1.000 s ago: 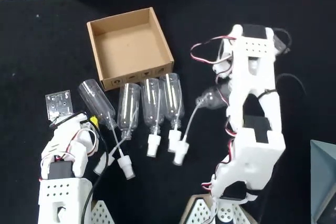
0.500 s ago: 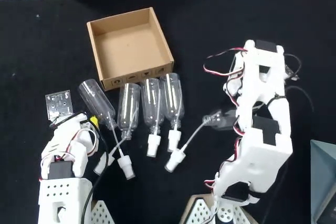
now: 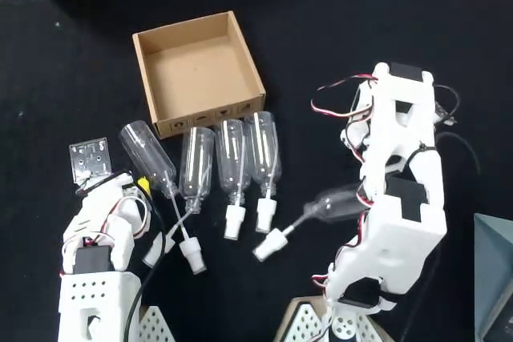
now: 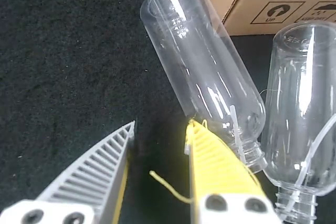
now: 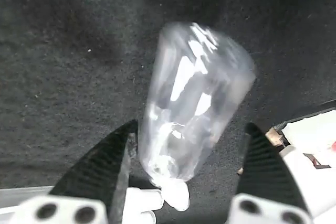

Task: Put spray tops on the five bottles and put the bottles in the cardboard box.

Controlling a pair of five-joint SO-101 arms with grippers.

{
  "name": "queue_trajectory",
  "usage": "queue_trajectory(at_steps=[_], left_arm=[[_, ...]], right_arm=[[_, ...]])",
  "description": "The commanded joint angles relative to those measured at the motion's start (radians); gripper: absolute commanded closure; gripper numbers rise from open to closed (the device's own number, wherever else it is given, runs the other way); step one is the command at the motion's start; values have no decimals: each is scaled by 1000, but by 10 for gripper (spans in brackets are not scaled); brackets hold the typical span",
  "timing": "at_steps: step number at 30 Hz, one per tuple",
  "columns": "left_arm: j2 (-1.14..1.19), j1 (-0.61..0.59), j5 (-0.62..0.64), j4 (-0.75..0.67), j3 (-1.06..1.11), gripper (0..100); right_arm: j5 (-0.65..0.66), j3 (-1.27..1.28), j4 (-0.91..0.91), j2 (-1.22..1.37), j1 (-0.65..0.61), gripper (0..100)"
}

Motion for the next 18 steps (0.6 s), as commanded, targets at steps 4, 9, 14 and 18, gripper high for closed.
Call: queue_trajectory(at_steps=[4,9,14,18], left_arm=[[-2,-2,-3,3,21,855],[-2,-2,-3,3,21,855],[-2,-2,-3,3,21,855],[-2,-2,-3,3,21,855]], right_arm=[[-3,-33,-8,-97,-51,715],[-3,-117,32,-101,-51,715],[20,-131,32,-179,-51,716],[120,-125,32,-278,-51,716]])
